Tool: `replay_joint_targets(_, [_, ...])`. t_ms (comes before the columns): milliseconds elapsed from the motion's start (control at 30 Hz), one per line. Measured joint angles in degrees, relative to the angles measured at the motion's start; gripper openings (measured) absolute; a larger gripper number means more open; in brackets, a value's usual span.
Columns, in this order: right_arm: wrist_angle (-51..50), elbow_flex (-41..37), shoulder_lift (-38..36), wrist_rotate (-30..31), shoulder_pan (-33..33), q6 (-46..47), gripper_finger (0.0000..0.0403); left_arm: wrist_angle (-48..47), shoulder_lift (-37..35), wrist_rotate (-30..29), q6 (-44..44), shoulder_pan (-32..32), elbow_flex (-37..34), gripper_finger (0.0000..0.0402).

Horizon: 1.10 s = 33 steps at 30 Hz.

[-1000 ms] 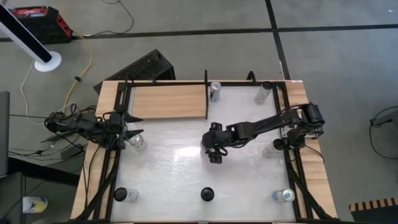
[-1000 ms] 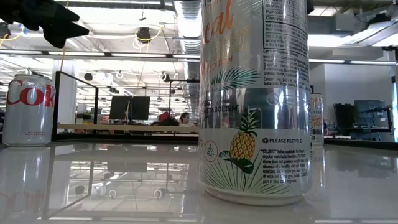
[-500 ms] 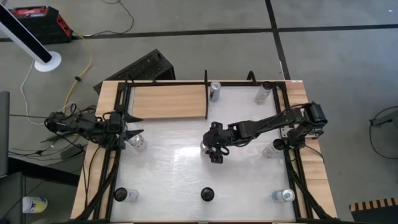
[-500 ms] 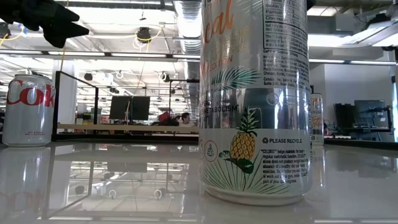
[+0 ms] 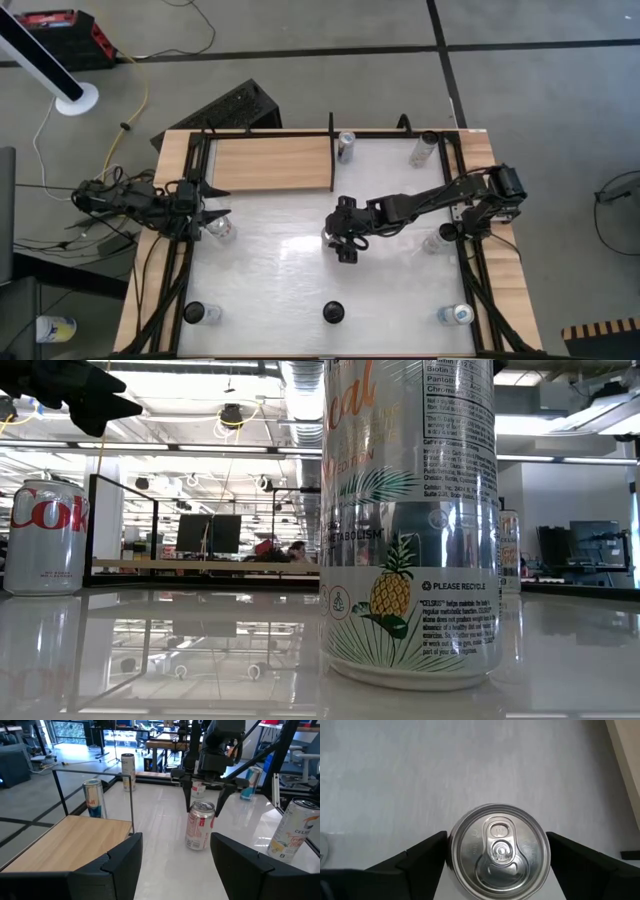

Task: Place canned beverage on shelf
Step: Put the right white soda can on the shelf

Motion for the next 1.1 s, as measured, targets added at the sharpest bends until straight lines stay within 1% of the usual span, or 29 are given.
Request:
replay_joint_targets(133, [0.0,0.0,0.0,0.0,0.0,-0.3,0.0320,0.0,0.0,0.0,0.0,0.0,0.0,0.0219])
replay_joint_targets(333, [-1.4,1.4,0.2,-0.1,0.4,-3.0,0.0321,0.0,0.0,-0.1,0.0,0.0,0.0,0.0219])
replay_joint_targets(467, [-3.4,5.3,0.3,-0.1,1.2,-6.3,0.0321,0.0,0.0,-1.2,0.0,0.0,0.0,0.0219])
replay_joint_targets(600, [-8.8,10.8,0.2,-0.2,1.2,-8.5,0.0321,0.0,0.0,-1.2,0.0,-0.1,0.0,0.0219])
replay_joint_targets(667, [-9.0,13.1,0.2,-0.2,1.0,-10.3,0.0321,0.0,0.0,-1.2,0.0,-0.1,0.0,0.0219])
replay_joint_targets(900, [-9.1,20.1,0.2,-0.2,-2.6,-16.4,0.0321,0.0,0.0,-1.2,0.0,-0.1,0.0,0.0219])
replay_joint_targets(1100, [-8.2,24.5,1.1,-0.6,-9.0,-20.4,0.0321,-0.1,0.0,-1.3,-0.5,0.0,0.0,0.0219])
